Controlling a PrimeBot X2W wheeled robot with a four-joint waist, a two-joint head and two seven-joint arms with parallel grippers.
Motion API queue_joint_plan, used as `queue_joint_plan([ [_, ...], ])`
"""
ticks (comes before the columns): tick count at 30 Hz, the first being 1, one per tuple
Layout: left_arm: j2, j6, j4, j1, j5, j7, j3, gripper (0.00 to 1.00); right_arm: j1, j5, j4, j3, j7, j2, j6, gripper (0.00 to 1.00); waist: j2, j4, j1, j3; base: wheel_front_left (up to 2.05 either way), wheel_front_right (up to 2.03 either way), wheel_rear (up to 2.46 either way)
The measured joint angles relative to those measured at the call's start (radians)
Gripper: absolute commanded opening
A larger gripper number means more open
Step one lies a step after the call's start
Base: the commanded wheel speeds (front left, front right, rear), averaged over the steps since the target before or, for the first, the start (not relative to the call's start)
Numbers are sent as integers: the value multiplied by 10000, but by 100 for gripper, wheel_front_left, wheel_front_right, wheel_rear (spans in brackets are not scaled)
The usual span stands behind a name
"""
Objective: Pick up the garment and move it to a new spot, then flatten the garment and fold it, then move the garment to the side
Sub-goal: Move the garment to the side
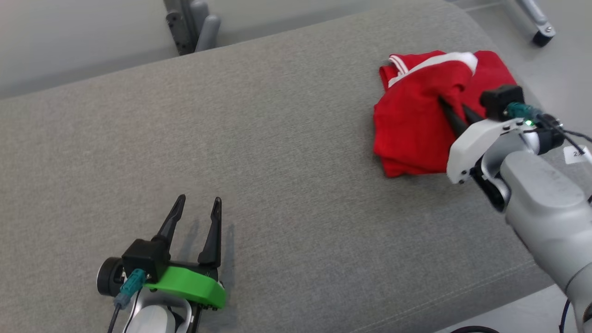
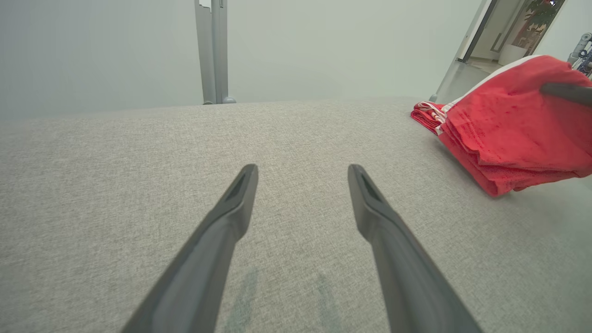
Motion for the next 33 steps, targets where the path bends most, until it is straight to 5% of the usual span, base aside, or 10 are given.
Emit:
queue_joint_plan([
  [14, 6, -52, -650, -483, 732, -2, 115, 100, -2195, -84, 3018, -69, 94, -1703, 0, 0, 0, 2061, 1, 1792, 0, 0, 0],
  [28, 6, -69, -742, -485, 819, 0, 242, 100, -2098, -617, 3381, -686, 198, -2928, 8, 0, 0, 2501, 1, 2348, 0, 0, 0],
  [29, 6, -69, -742, -485, 819, -2, 253, 100, -2097, -717, 3386, -855, 161, -3099, 8, 13, 0, 2480, 1, 2335, 0, 0, 0],
  [30, 4, -69, -738, -485, 819, -2, 255, 100, -2101, -838, 3394, -1016, 86, -3262, 8, 100, 0, 2460, 1, 2325, 0, 0, 0],
  [33, 2, -69, -654, -484, 828, 0, 324, 100, -2099, -1287, 3411, -1446, -4, -3333, 6, 100, 0, 2421, 1, 2286, 0, 0, 0],
])
